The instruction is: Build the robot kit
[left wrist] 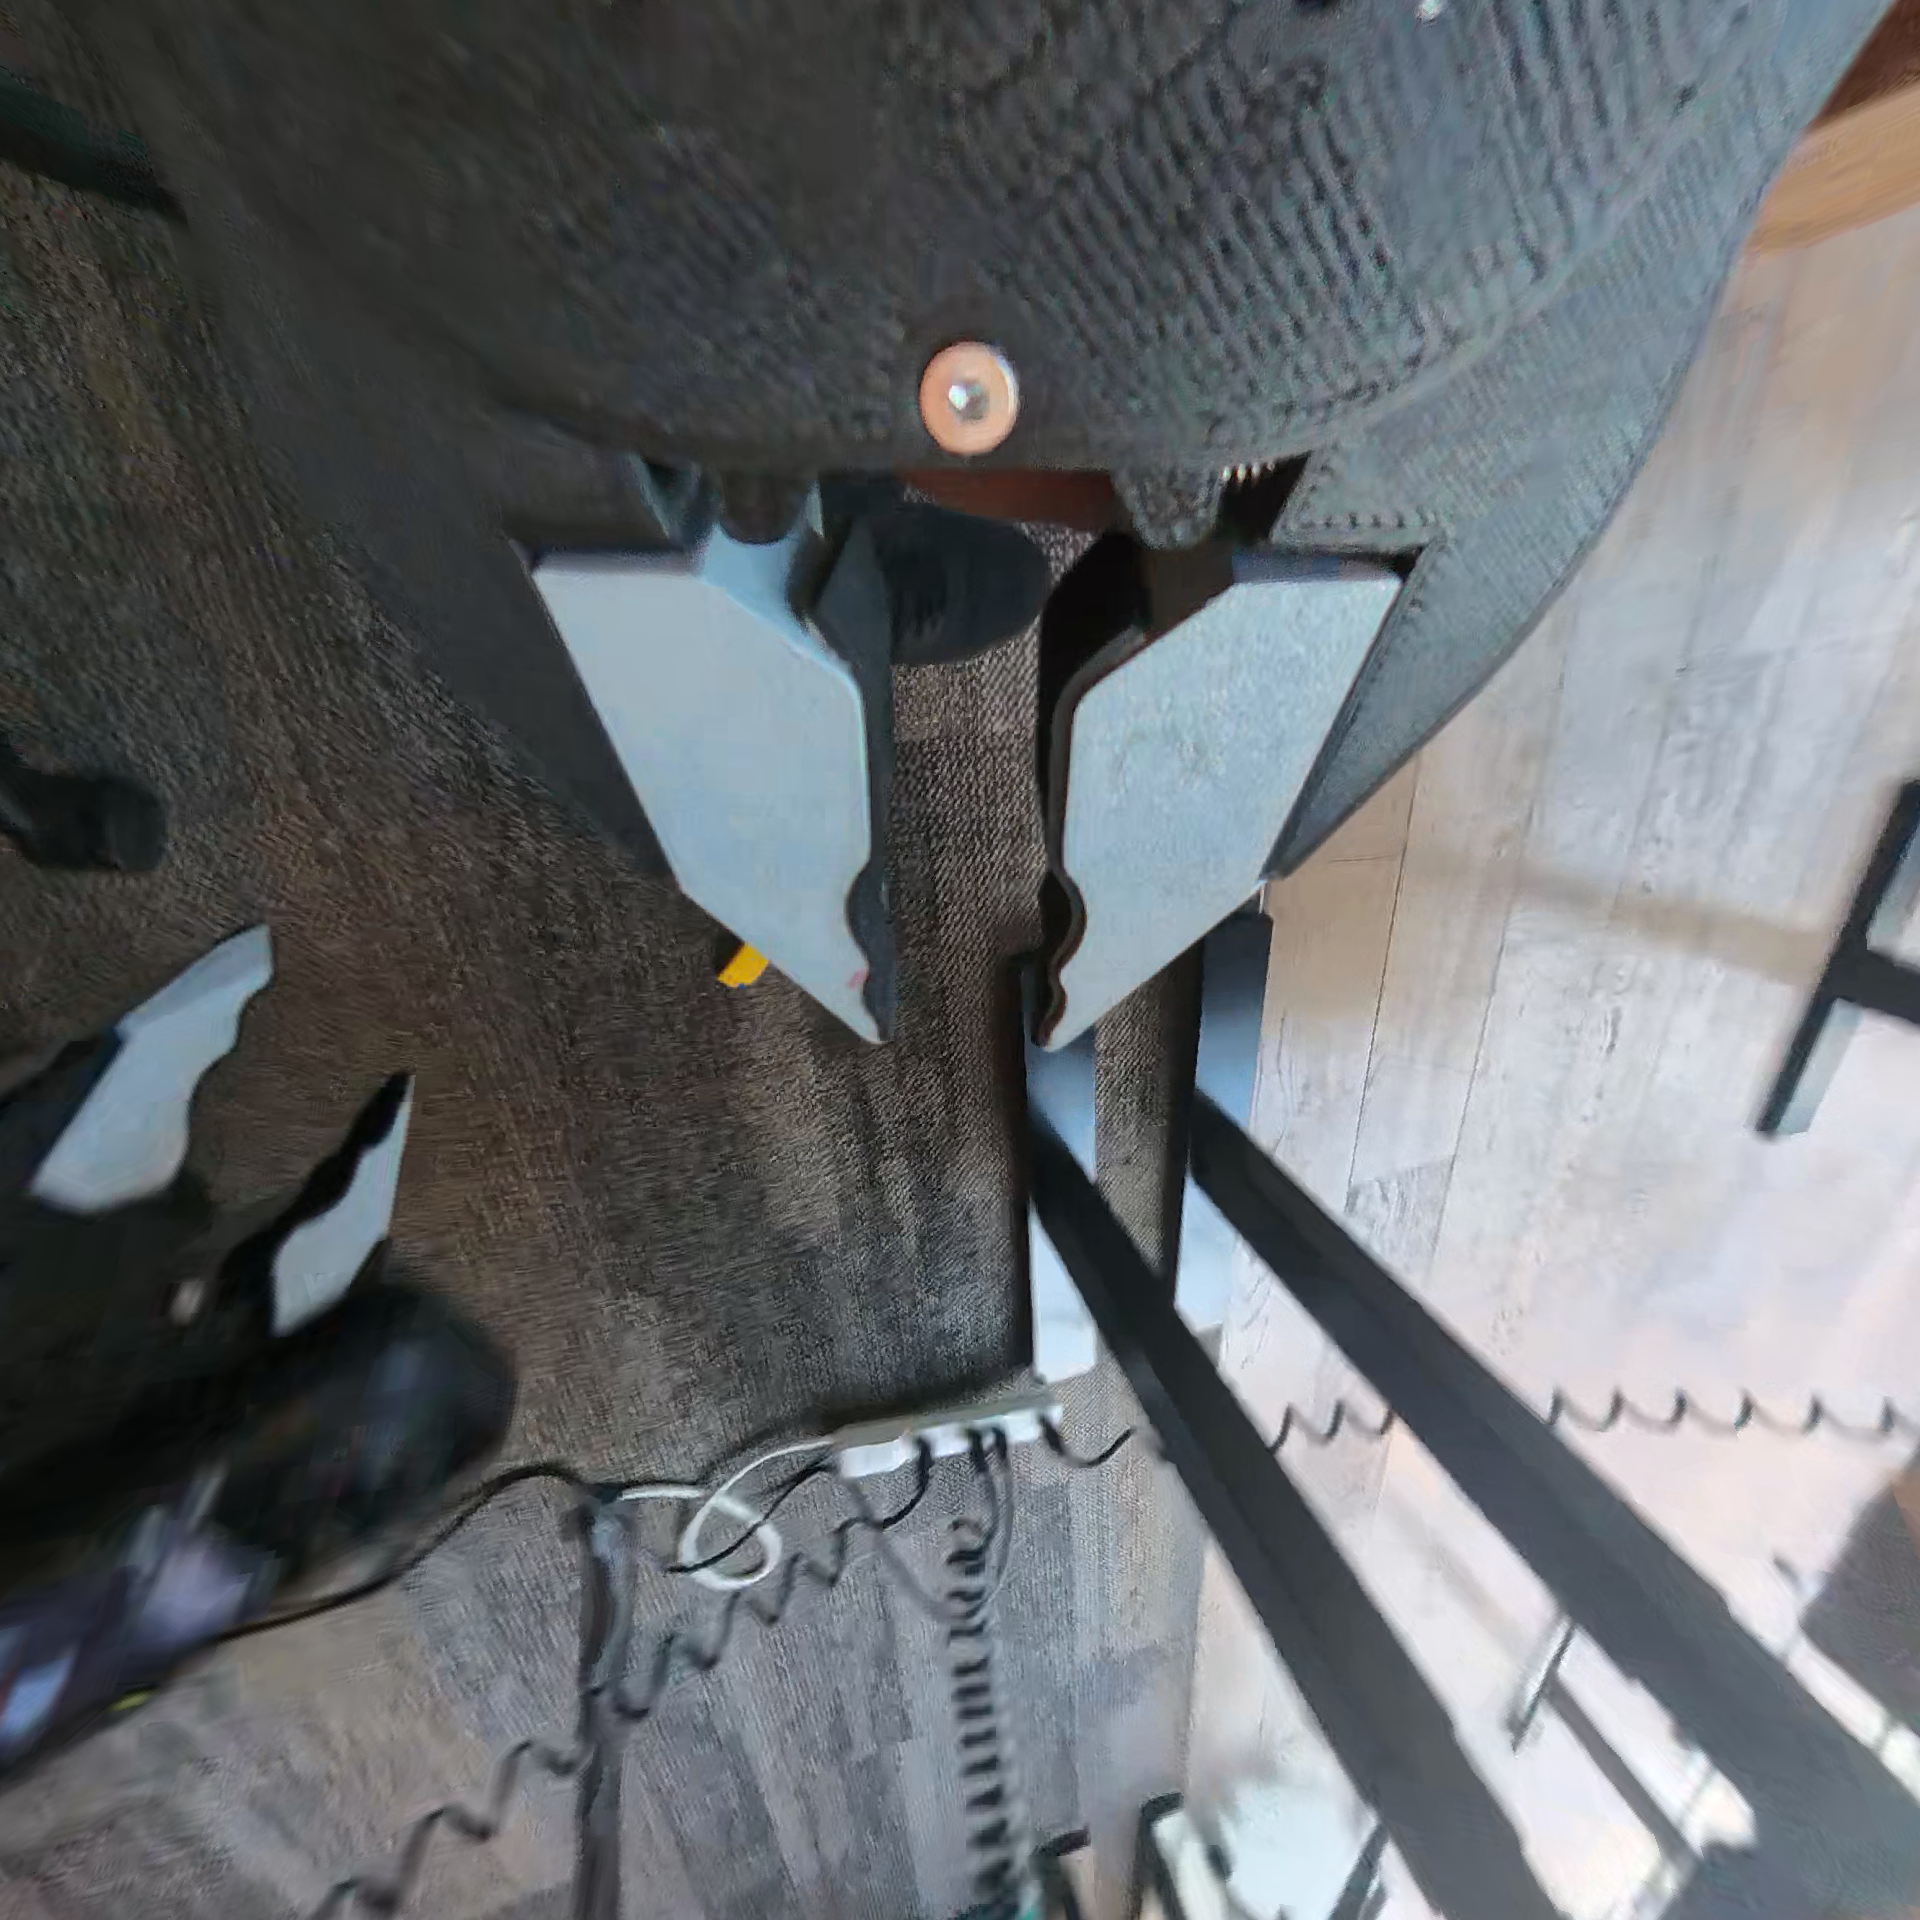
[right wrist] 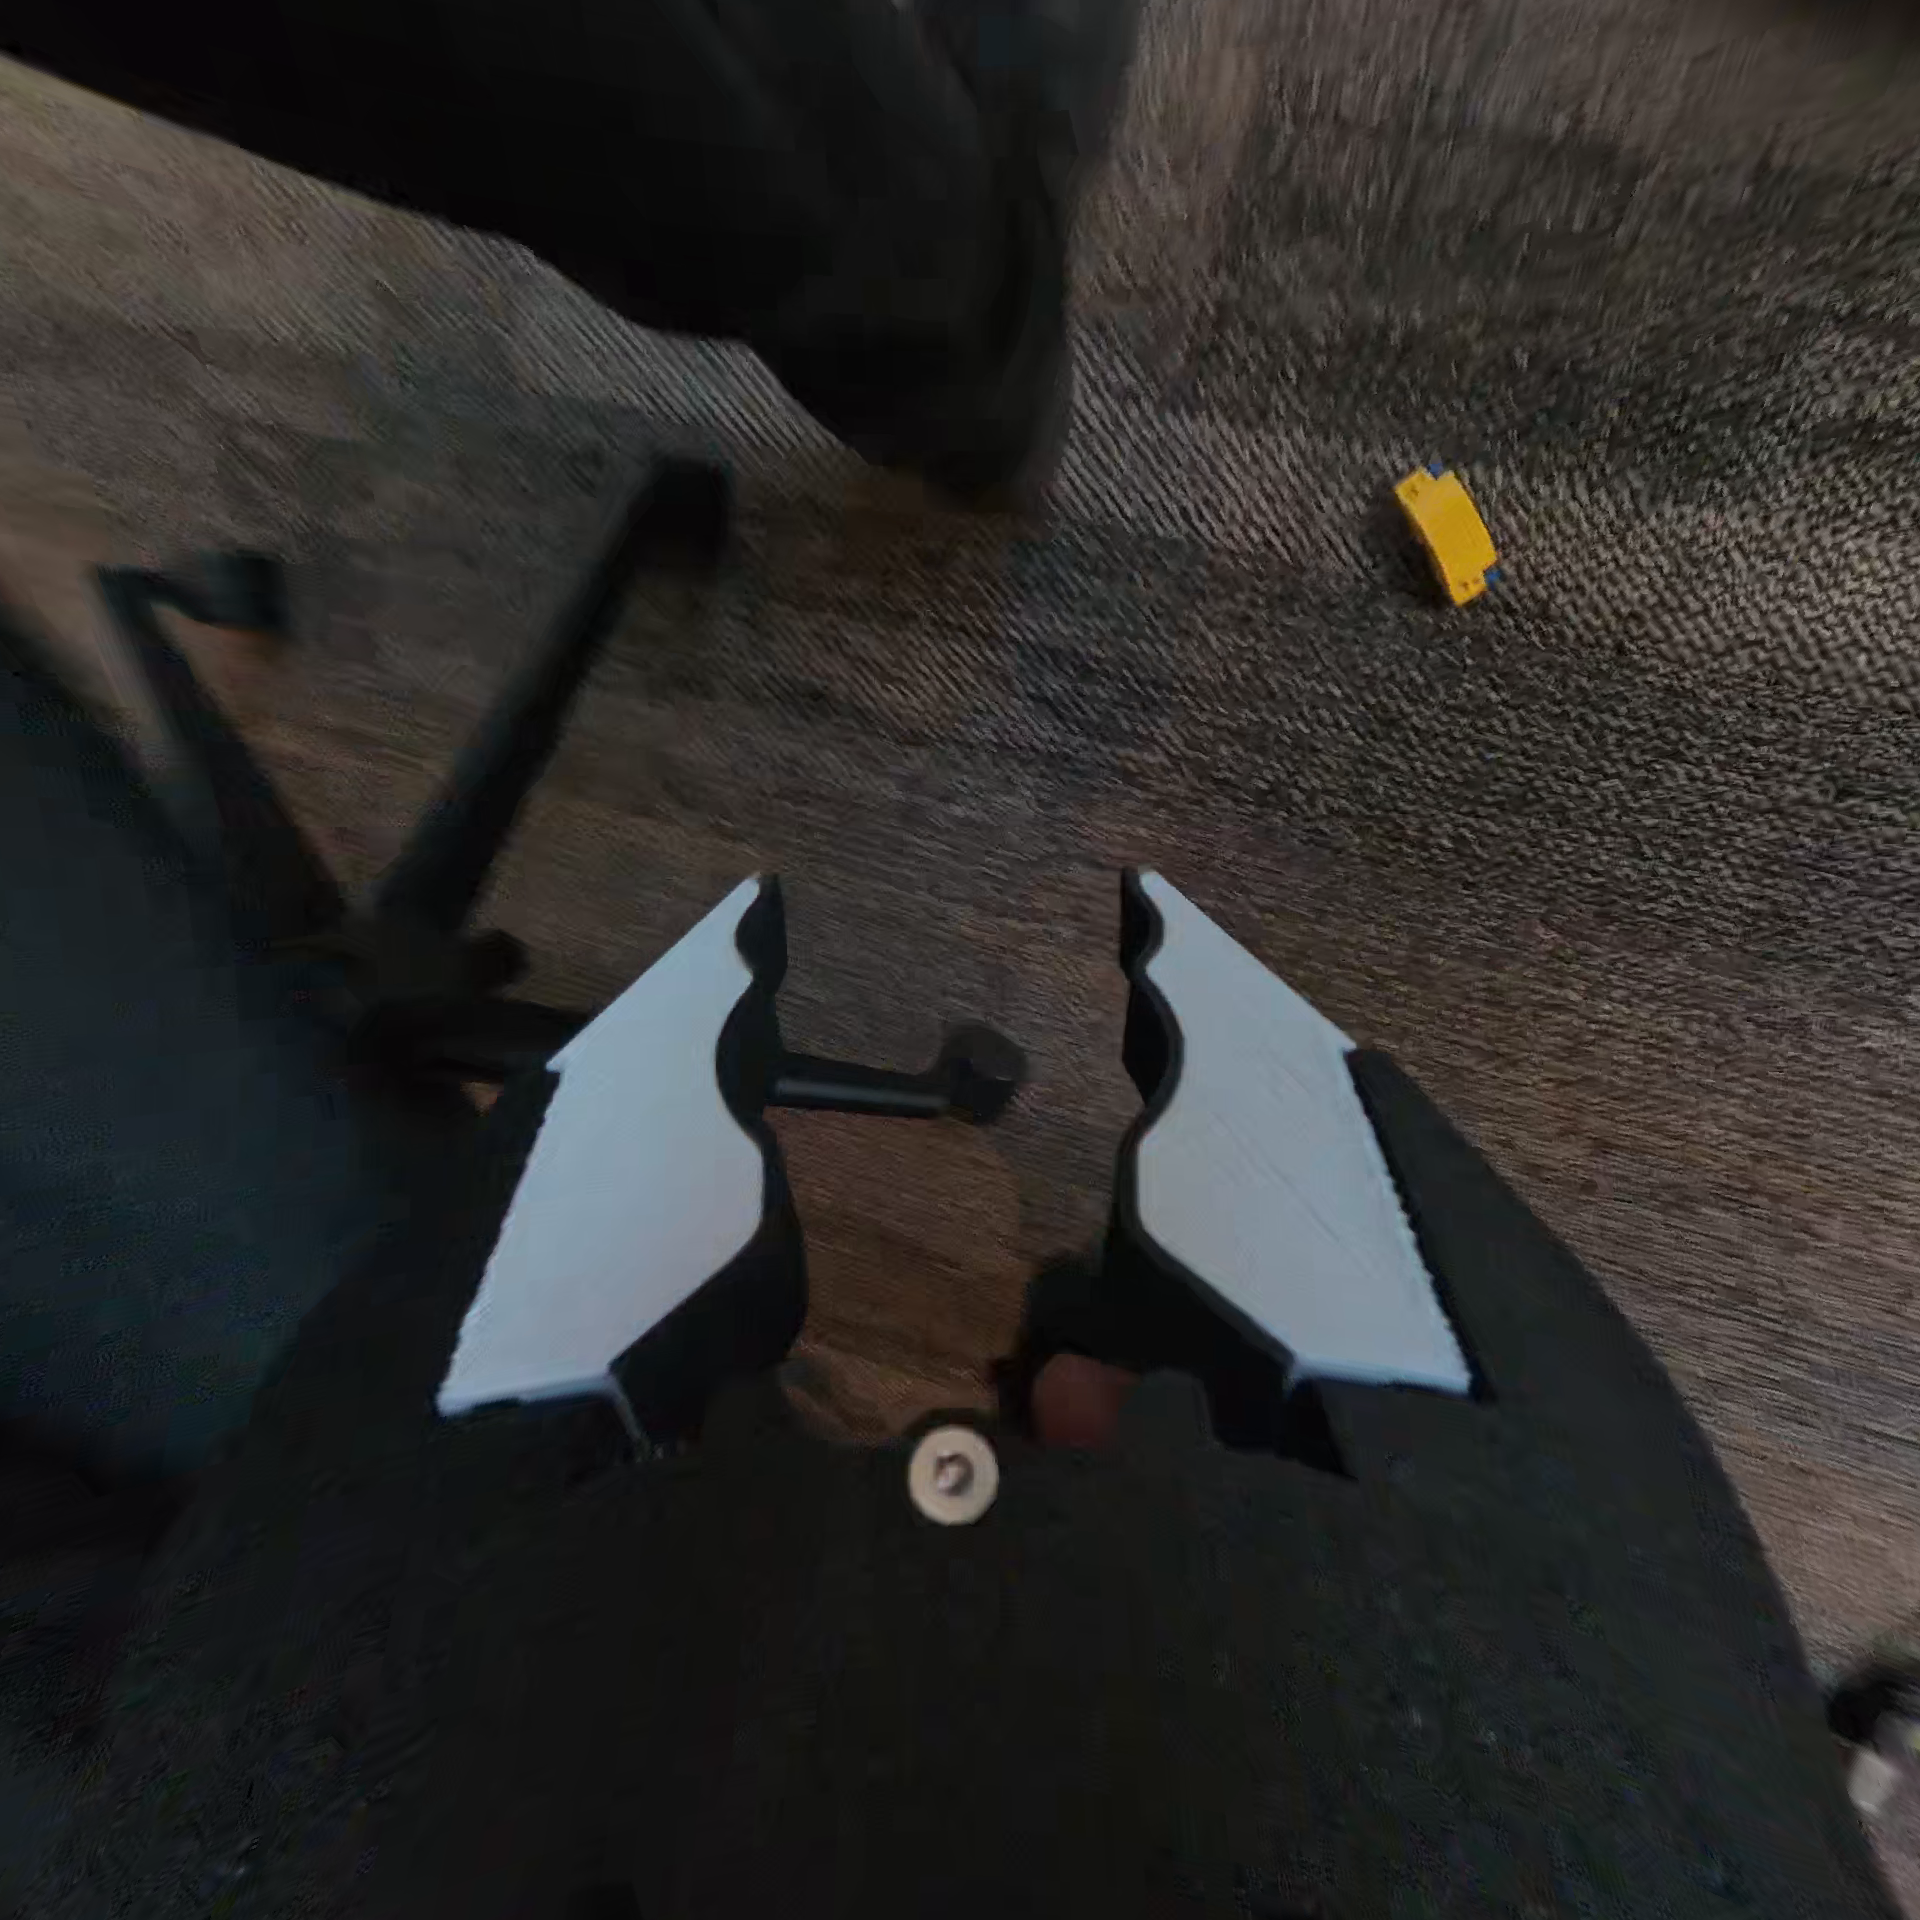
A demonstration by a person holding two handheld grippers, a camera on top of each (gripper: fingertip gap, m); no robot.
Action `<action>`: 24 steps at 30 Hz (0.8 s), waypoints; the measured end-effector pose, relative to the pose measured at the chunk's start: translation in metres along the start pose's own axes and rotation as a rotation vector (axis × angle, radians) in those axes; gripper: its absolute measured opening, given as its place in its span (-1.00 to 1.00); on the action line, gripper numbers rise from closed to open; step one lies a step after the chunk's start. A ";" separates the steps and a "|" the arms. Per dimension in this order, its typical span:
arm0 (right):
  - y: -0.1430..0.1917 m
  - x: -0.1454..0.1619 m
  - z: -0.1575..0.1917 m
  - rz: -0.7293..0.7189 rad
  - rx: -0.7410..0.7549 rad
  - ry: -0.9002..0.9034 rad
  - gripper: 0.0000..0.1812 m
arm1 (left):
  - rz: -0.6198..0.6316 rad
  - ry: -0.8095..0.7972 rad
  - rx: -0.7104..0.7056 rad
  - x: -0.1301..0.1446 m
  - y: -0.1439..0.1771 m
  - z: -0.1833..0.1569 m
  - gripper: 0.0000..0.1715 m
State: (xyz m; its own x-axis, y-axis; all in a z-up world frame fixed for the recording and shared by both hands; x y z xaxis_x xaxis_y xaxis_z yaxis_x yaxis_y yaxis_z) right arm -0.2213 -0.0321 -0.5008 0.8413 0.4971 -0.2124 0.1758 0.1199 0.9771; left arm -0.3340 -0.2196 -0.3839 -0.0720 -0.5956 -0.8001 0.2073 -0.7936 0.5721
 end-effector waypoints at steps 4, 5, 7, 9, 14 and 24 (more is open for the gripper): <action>-0.147 -0.029 -0.064 0.292 0.170 0.114 -0.36 | 0.195 0.174 0.025 0.052 -0.058 0.050 -0.70; -0.177 -0.030 -0.076 0.344 0.215 0.148 -0.37 | 0.228 0.195 0.045 0.061 -0.063 0.059 -0.68; -0.231 -0.029 -0.088 0.419 0.264 0.242 -0.37 | 0.272 0.228 0.067 0.079 -0.067 0.075 -0.71; -0.274 -0.030 -0.093 0.420 0.274 0.347 -0.36 | 0.263 0.267 0.099 0.091 -0.068 0.088 -0.76; -0.337 -0.040 -0.124 0.366 0.393 0.445 -0.39 | 0.316 0.289 0.124 0.132 -0.072 0.114 -0.76; -0.390 -0.047 -0.152 0.452 0.283 0.631 -0.61 | 0.286 0.406 0.139 0.147 -0.064 0.135 -0.78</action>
Point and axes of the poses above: each gripper's, where its closed fingertips meet, y back along the fingers, x out of its underside, z = x × y across the jaws, the point moved 10 cm from there along y, back along the fingers, and after that the axes turned 11 degrees about x, right-handed, at the moved point
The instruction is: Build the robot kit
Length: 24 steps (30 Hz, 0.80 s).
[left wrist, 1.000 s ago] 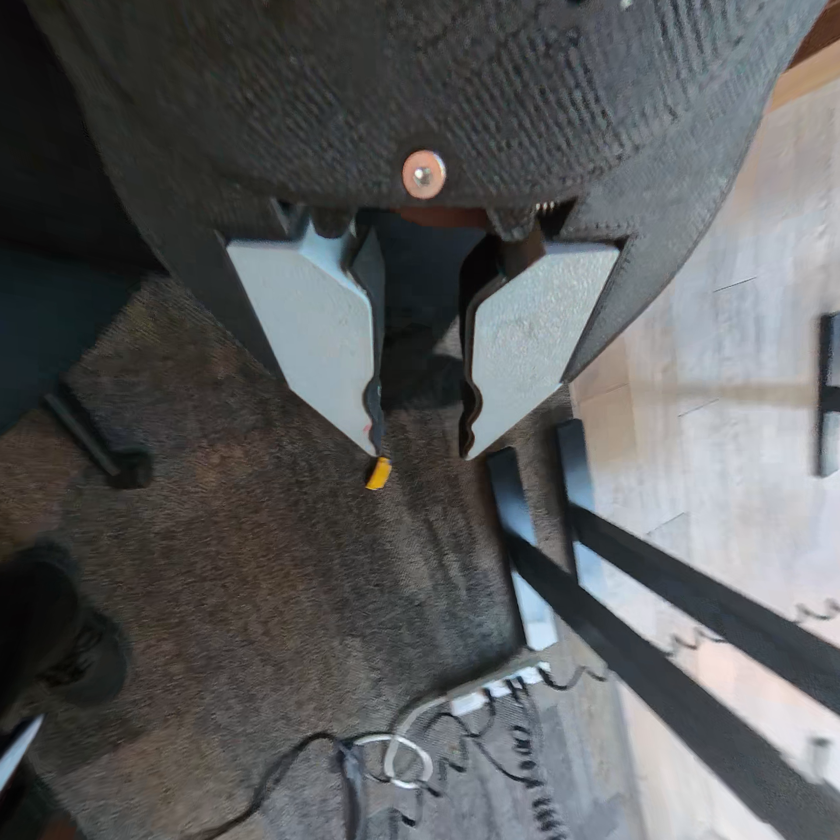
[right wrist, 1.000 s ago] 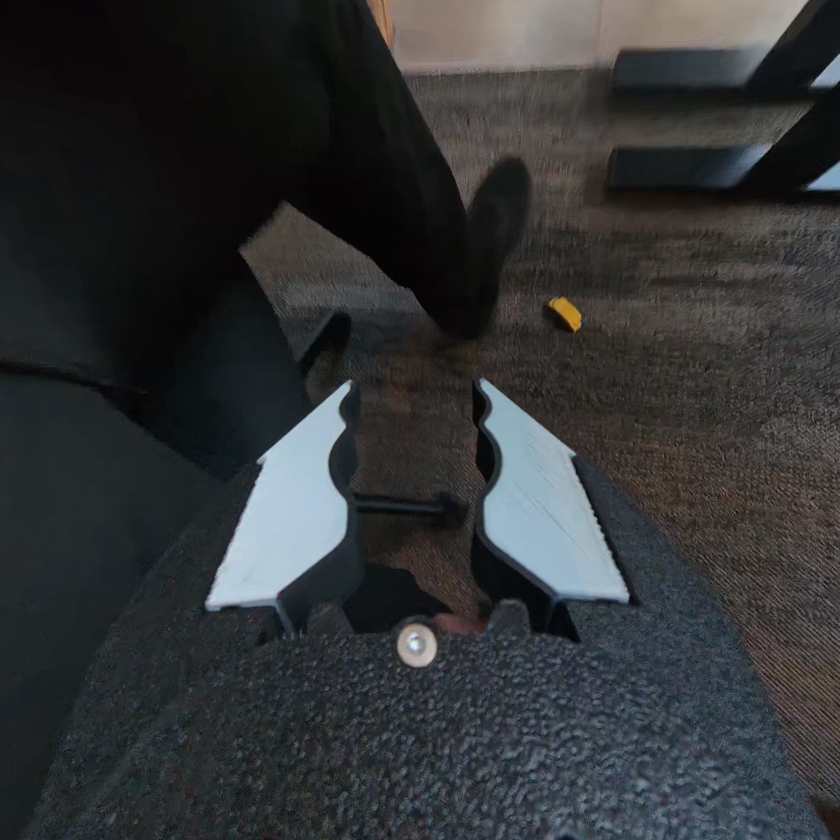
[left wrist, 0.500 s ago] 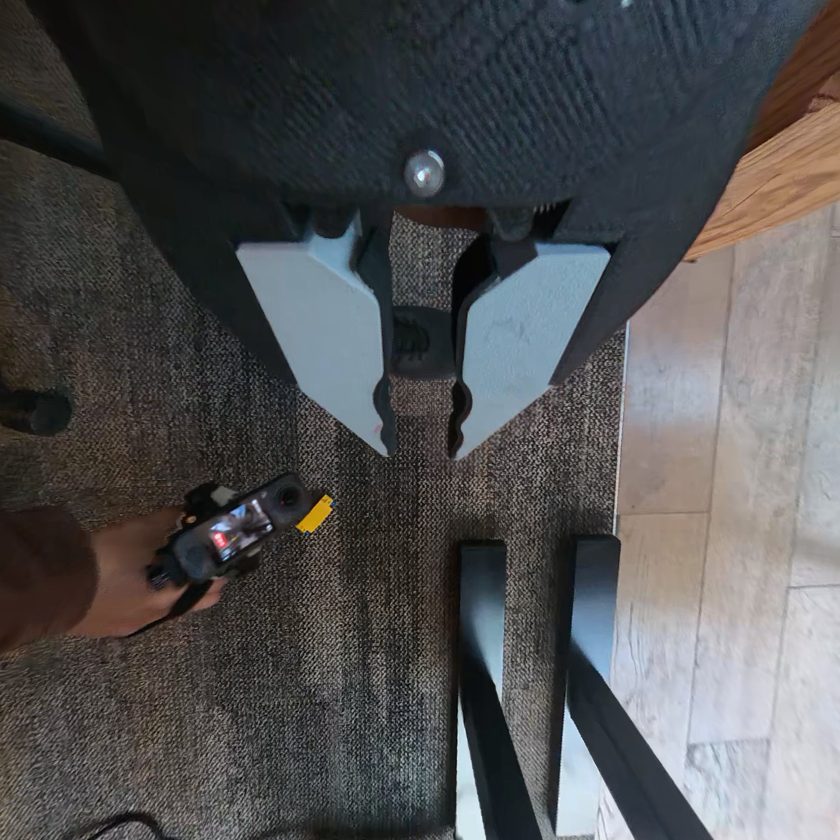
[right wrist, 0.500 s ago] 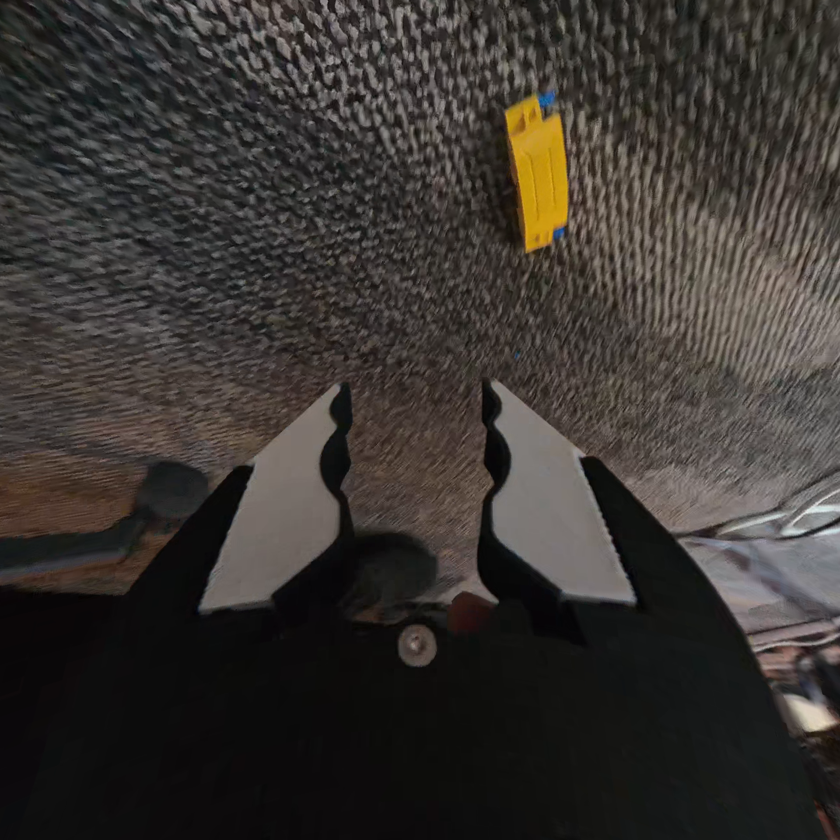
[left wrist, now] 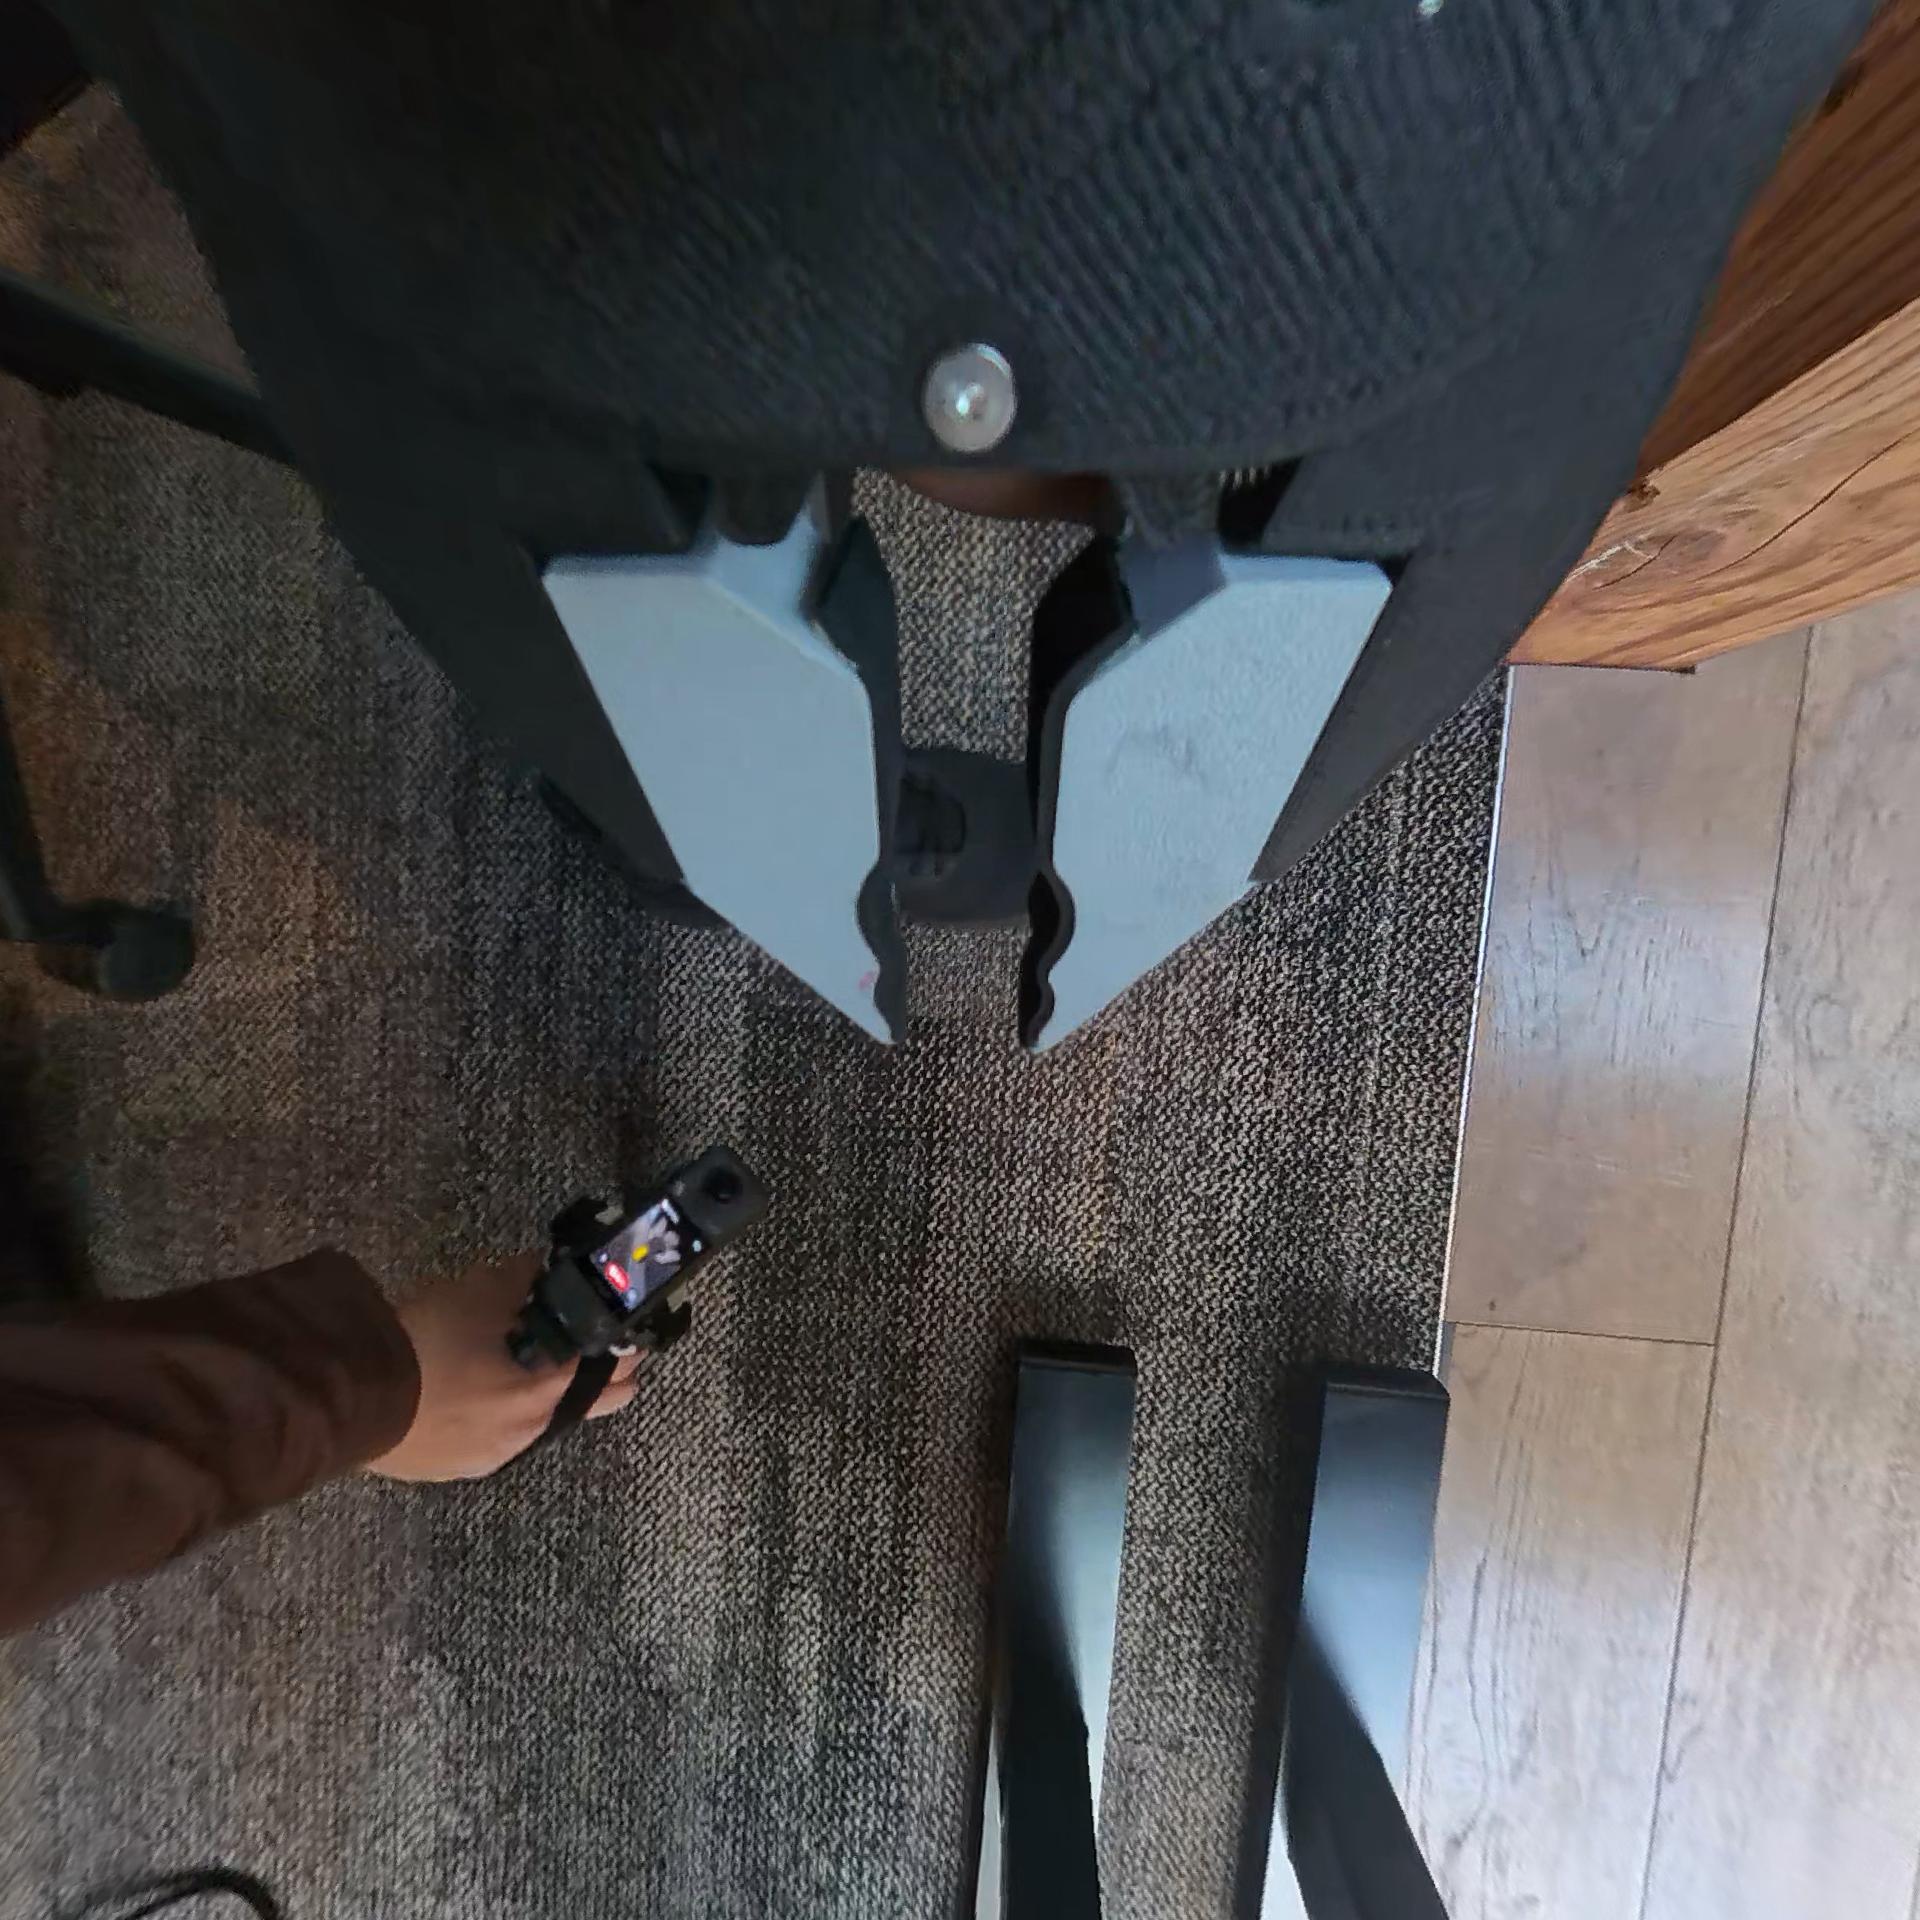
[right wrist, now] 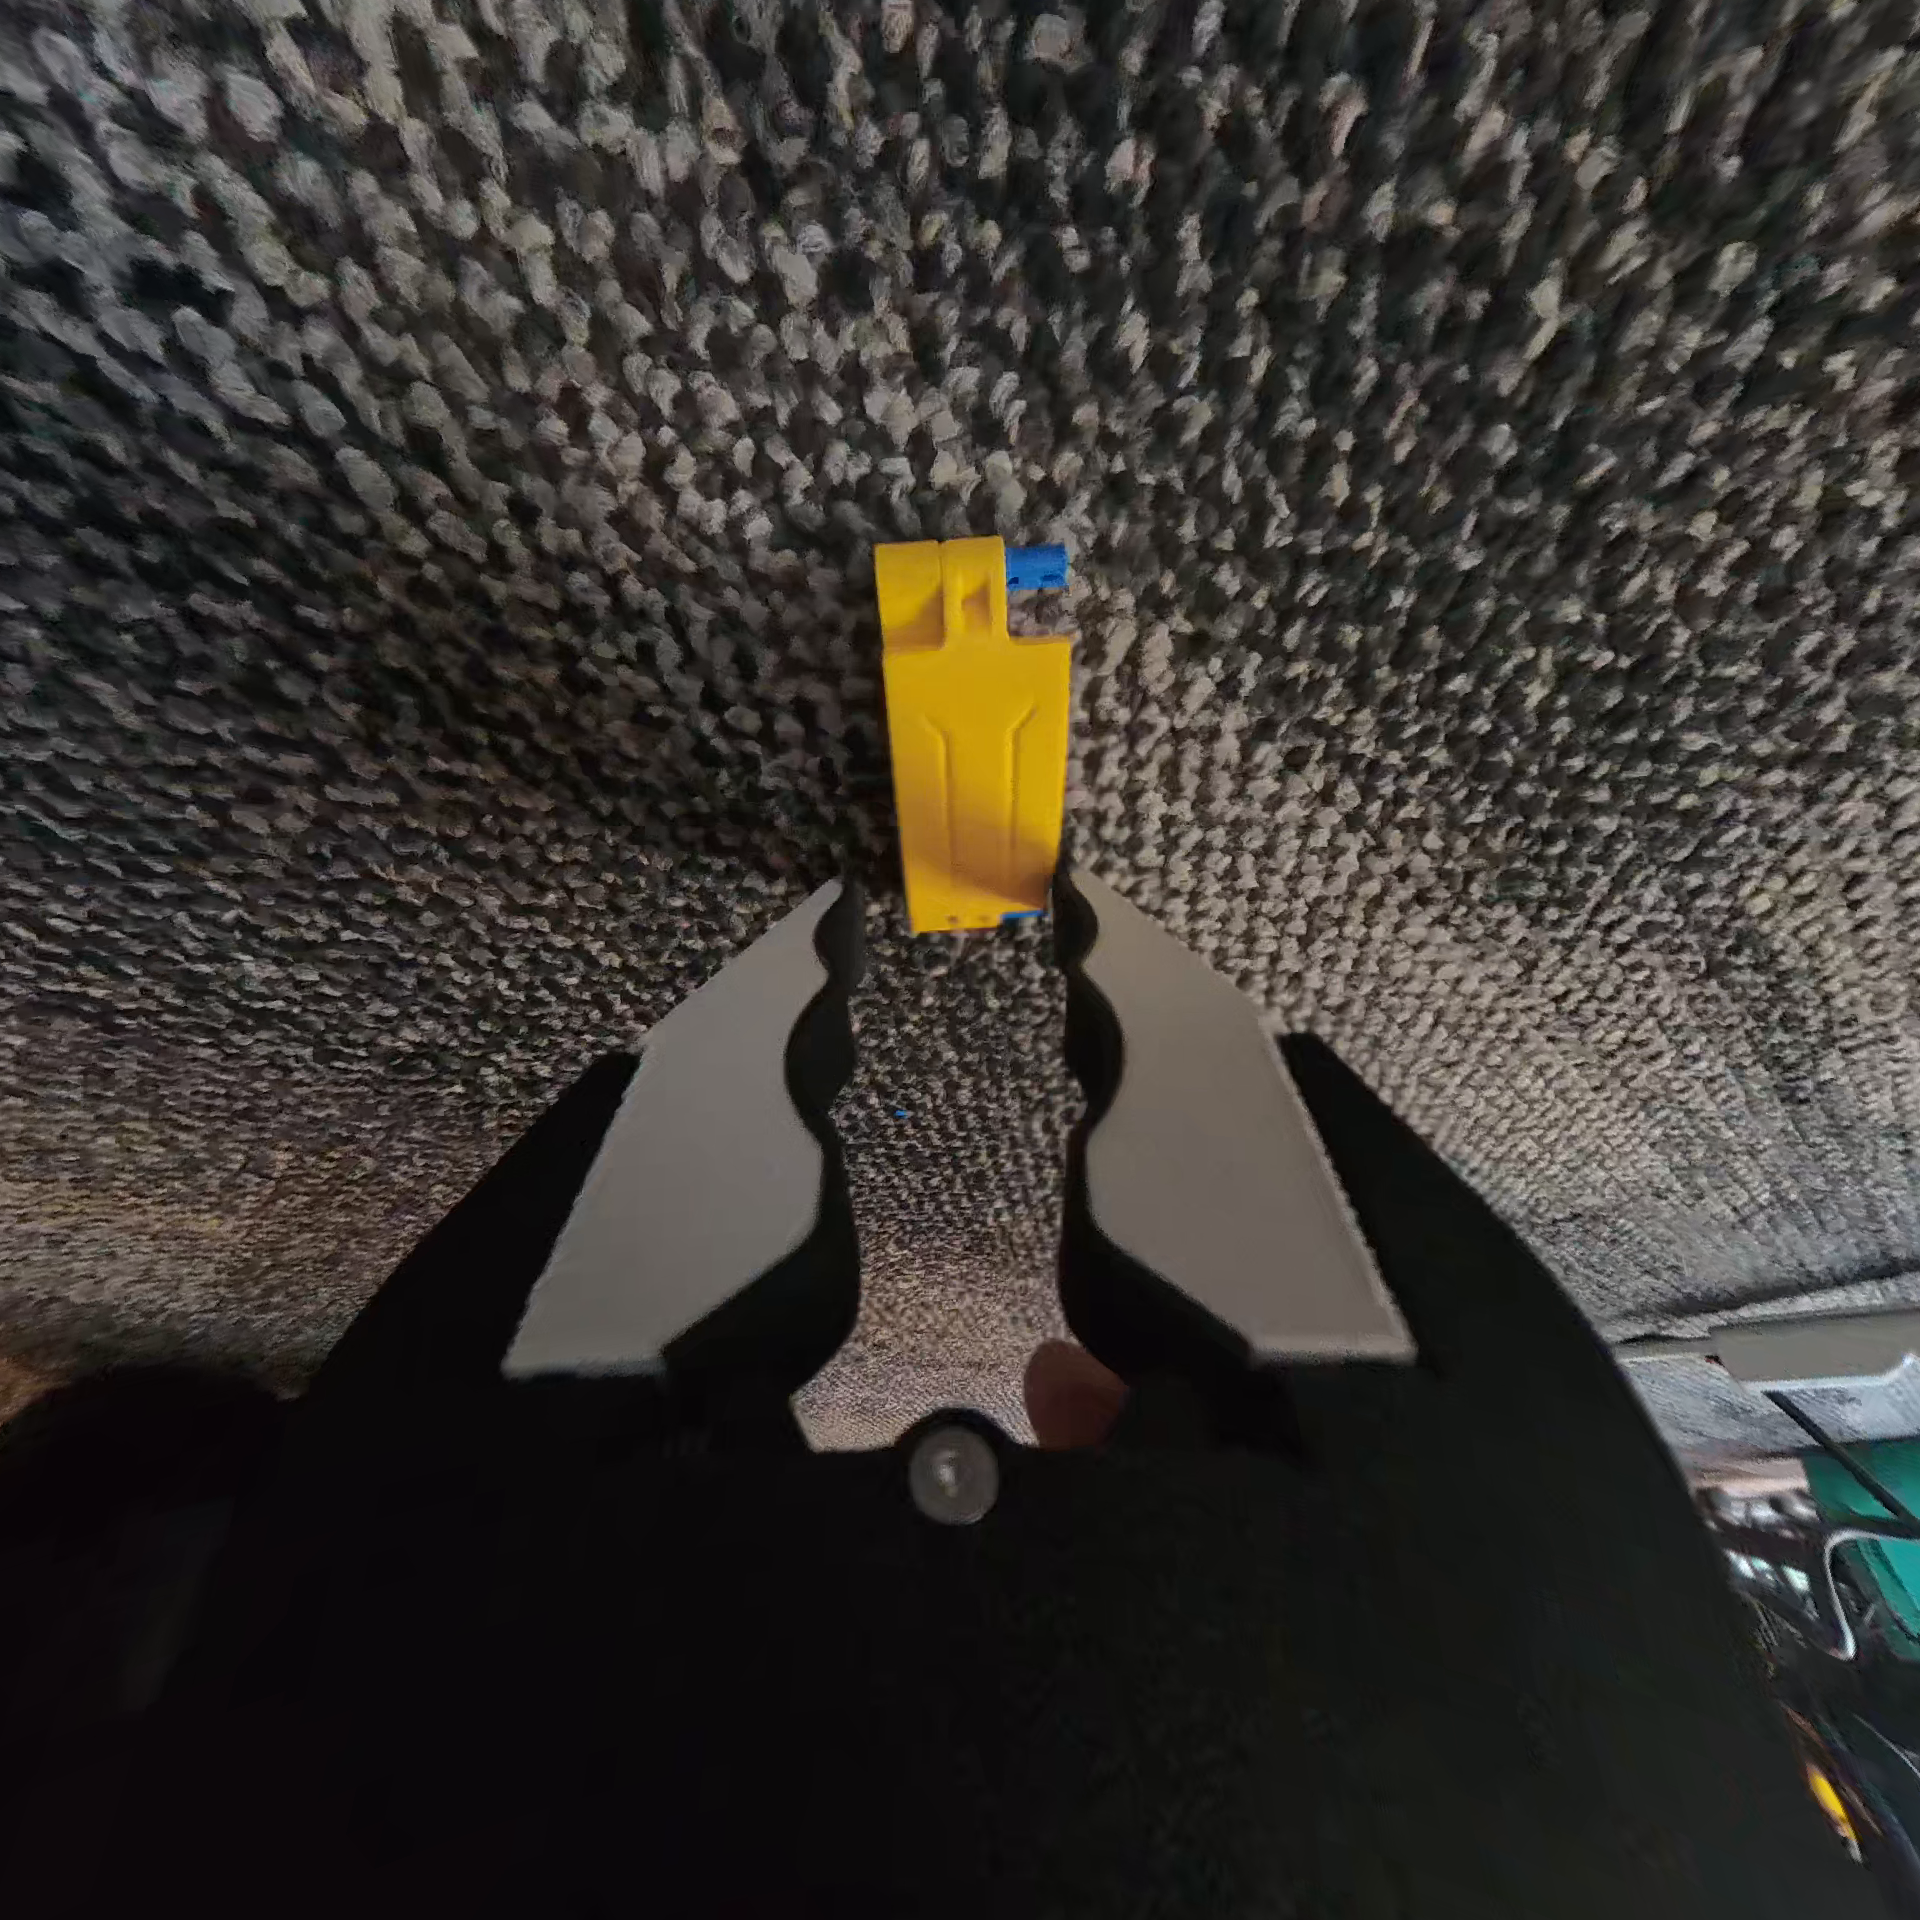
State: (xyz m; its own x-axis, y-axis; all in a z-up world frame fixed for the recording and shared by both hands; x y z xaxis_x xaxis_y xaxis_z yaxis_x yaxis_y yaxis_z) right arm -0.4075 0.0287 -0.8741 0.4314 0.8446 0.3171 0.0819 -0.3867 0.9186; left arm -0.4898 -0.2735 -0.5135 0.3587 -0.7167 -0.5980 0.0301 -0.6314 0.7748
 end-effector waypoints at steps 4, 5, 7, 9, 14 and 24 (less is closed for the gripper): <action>0.004 0.003 -0.005 -0.025 -0.023 -0.018 -0.72 | 0.020 -0.007 0.000 -0.001 -0.003 0.000 -0.76; 0.008 0.003 -0.008 -0.030 -0.022 -0.050 -0.72 | 0.017 -0.004 0.002 -0.004 -0.003 0.000 -0.76; 0.021 0.005 -0.013 -0.044 -0.048 -0.140 -0.72 | 0.016 0.002 0.005 -0.010 -0.004 0.000 -0.76; 0.044 0.008 -0.019 -0.099 -0.077 -0.229 -0.72 | 0.018 -0.010 0.005 -0.016 -0.006 -0.003 -0.76; 0.145 0.021 -0.035 -0.323 -0.067 -0.372 -0.72 | 0.002 -0.039 -0.022 -0.036 -0.010 -0.011 -0.68; 0.482 0.092 0.066 -0.852 0.082 -0.296 -0.72 | -0.109 -0.050 0.006 -0.062 -0.011 -0.066 -0.70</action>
State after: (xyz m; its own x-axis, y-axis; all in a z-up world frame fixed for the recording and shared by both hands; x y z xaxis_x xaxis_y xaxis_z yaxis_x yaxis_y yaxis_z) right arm -0.2696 -0.1045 -0.4180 0.4073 0.7315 -0.5469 0.5381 0.2916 0.7908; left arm -0.4505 -0.2025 -0.4719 0.3065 -0.6575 -0.6883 0.0606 -0.7081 0.7035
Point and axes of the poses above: each gripper's, where its closed fingertips meet, y back along the fingers, x out of its underside, z = x × y across the jaws, the point moved 10 cm from there along y, back along the fingers, and after that the axes turned 11 degrees about x, right-handed, at the moved point
